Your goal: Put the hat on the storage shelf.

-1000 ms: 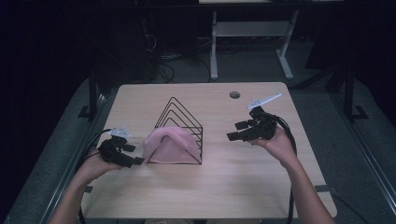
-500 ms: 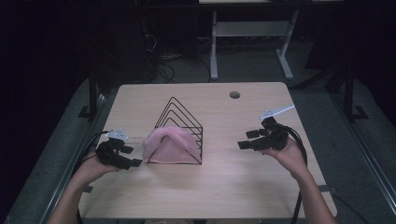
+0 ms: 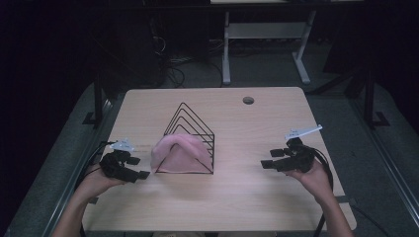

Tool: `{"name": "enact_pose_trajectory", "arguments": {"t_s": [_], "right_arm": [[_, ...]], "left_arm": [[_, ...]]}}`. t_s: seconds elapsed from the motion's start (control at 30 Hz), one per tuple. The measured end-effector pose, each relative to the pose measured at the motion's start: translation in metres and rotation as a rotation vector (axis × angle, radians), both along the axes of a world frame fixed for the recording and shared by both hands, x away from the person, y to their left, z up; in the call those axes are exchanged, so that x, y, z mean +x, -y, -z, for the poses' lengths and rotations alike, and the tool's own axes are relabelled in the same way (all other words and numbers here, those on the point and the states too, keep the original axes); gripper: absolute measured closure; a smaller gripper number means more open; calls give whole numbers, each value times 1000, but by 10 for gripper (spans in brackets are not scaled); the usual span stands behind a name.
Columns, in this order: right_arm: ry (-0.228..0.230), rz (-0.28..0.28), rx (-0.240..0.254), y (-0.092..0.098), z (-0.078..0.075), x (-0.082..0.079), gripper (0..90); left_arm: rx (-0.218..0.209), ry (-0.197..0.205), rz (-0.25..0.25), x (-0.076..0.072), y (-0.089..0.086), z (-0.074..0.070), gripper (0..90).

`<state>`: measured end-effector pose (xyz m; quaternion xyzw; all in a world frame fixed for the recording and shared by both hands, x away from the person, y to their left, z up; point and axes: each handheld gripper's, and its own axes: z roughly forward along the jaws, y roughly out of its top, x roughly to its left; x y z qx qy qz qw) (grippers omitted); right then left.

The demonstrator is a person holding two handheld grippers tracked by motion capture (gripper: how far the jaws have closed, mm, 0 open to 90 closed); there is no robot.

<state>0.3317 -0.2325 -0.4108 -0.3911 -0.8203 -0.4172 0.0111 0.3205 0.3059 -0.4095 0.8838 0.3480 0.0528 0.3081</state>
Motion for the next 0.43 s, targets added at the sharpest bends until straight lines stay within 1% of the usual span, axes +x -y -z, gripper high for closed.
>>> {"name": "enact_pose_trajectory", "arguments": {"t_s": [0.03,0.1,0.17,0.2,0.23,0.27,0.3,0.33,0.37,0.4,0.43], "right_arm": [[-6,2,-6,1,1,-2,281],[-7,6,-17,4,3,-5,279],[-10,10,-14,5,4,-6,276],[-21,12,-28,9,8,-10,275],[-21,16,-38,10,9,-12,271],[-21,16,-38,10,9,-12,271],[-27,25,-49,13,11,-19,269],[-27,25,-49,13,11,-19,269],[-12,29,-56,15,11,-28,263],[-3,31,-61,16,10,-33,259],[-3,31,-61,16,10,-33,259]], "left_arm": [[9,-1,10,0,0,0,281],[12,0,12,0,0,0,281],[10,2,7,-1,0,0,281],[6,6,3,-3,0,0,281],[1,10,-3,-5,-1,0,281],[1,10,-3,-5,-1,0,281],[-5,15,-16,-8,-2,0,281],[-5,15,-16,-8,-2,0,282],[-17,2,-10,-12,-4,0,281],[-17,2,-10,-12,-4,0,281],[-27,5,-9,-17,-4,1,281]]}}
